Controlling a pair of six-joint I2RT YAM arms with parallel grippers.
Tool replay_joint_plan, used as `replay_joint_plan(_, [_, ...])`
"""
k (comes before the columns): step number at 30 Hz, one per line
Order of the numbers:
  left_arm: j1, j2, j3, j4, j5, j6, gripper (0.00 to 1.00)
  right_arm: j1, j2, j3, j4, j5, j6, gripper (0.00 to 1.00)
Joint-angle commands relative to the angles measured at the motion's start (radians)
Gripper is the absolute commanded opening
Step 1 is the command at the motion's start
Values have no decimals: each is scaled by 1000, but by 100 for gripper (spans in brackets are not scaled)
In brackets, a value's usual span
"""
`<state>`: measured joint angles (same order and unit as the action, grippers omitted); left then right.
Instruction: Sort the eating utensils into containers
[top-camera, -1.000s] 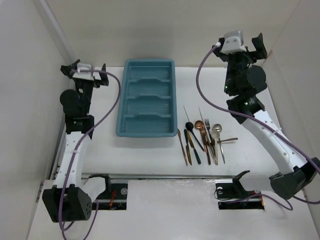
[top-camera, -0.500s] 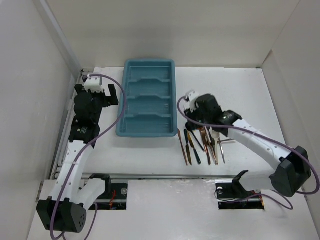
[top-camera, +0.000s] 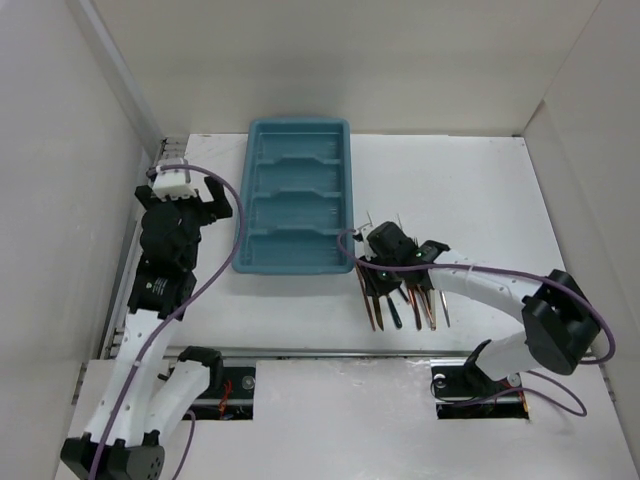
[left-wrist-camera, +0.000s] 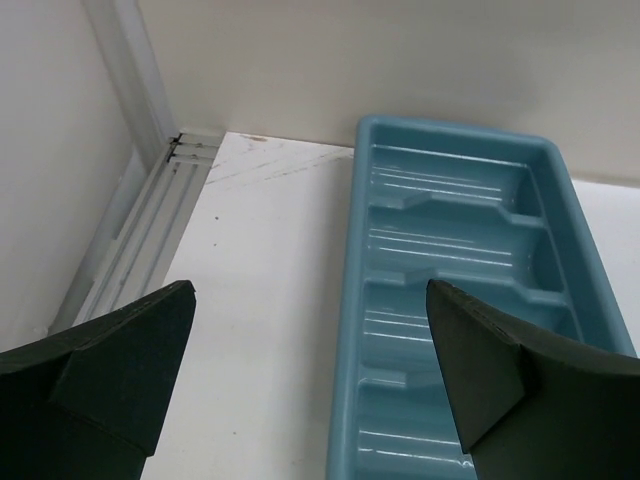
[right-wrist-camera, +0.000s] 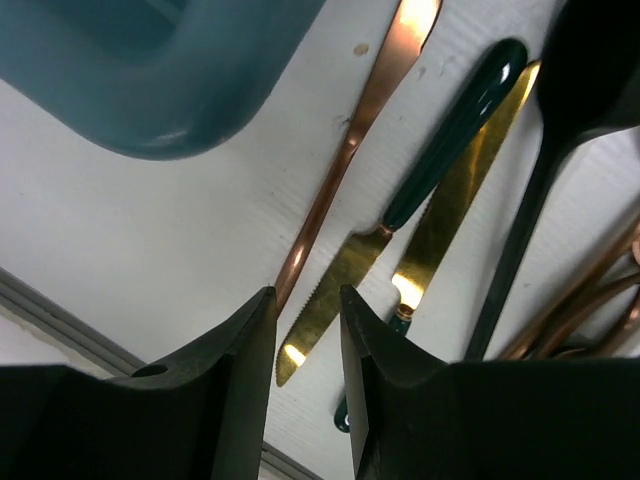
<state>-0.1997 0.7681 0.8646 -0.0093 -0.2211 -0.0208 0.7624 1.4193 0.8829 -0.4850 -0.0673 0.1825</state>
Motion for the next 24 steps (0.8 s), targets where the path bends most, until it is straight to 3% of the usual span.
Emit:
replay_joint_plan(1, [34, -45, 19, -60, 2, -79, 100, 26, 20, -24, 60, 18, 44, 37])
replay_joint_plan(18, [102, -104, 50, -178, -7, -99, 100, 100, 124, -42, 109, 135, 118, 31])
replay_joint_plan(24, [102, -104, 50, -178, -38, -90, 100, 100, 243, -9, 62, 156, 141, 29])
